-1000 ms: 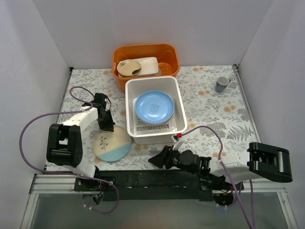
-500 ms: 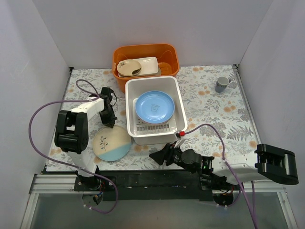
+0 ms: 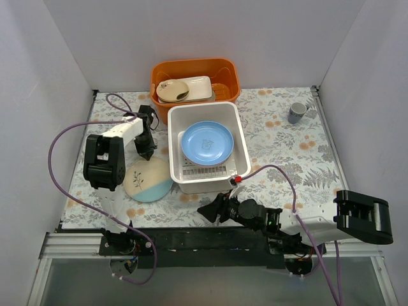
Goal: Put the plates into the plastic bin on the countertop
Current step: Move the plate to the center of the board.
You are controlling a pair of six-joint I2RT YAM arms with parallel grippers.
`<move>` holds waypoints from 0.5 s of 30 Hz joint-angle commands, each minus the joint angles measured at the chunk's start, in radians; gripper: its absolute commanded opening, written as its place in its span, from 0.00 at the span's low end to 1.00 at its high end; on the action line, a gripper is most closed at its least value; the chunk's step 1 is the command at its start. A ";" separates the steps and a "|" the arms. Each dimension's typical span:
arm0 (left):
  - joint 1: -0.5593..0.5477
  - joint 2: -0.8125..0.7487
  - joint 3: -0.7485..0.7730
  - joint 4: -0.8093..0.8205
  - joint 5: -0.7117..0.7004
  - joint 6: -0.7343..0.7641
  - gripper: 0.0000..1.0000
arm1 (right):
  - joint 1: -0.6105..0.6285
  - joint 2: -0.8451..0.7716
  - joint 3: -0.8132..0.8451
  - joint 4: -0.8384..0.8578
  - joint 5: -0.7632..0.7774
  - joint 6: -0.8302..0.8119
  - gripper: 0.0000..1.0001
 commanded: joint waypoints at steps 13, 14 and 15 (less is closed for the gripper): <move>0.090 -0.044 0.042 0.214 0.177 0.075 0.00 | 0.018 0.083 0.091 0.026 -0.073 -0.038 0.66; 0.090 -0.106 0.023 0.226 0.194 0.083 0.03 | 0.018 0.089 0.098 0.023 -0.076 -0.038 0.67; 0.090 -0.139 -0.013 0.247 0.237 0.092 0.07 | 0.018 0.092 0.102 0.021 -0.082 -0.044 0.67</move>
